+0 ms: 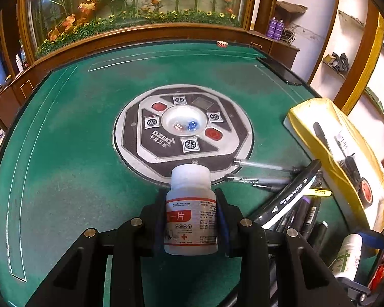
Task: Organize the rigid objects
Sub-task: 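Grasp the QR-labelled white bottle with the right tool while the left carries its bottle to the tray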
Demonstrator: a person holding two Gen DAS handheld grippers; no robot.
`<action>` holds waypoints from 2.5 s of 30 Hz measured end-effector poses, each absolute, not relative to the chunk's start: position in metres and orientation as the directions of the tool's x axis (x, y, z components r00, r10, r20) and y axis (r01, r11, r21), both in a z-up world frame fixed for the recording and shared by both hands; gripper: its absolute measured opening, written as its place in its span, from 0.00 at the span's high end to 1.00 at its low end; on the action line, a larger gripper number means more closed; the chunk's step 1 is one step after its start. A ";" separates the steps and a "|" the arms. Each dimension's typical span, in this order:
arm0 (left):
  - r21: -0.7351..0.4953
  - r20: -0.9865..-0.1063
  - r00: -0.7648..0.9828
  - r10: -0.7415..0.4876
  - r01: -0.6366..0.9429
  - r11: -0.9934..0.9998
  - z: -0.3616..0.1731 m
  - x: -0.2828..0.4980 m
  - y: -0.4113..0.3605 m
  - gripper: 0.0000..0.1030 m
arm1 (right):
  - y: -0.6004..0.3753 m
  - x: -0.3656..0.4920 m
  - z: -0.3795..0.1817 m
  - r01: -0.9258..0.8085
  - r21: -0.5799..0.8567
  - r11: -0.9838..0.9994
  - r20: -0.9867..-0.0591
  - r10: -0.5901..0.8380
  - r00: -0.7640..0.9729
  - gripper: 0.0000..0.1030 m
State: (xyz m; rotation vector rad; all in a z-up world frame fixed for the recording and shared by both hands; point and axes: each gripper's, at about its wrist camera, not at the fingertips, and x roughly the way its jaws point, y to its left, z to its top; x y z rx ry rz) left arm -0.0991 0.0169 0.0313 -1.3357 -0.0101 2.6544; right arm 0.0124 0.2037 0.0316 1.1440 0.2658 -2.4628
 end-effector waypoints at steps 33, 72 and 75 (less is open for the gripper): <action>-0.152 -0.756 -0.593 0.276 -0.251 -0.956 0.050 -0.084 0.025 0.64 | 0.345 0.000 0.063 0.022 0.140 -0.990 -0.691 -0.114 -0.714 0.44; -0.259 -0.772 -0.351 0.529 -0.587 -0.767 0.038 -0.020 0.247 0.61 | 0.396 -0.065 0.026 -0.059 0.124 -0.990 -0.759 -0.056 -0.648 0.43; -0.282 -0.763 -0.348 0.545 -0.579 -0.765 0.038 -0.024 0.244 0.47 | 0.398 -0.060 0.027 -0.056 0.157 -0.986 -0.752 -0.082 -0.654 0.39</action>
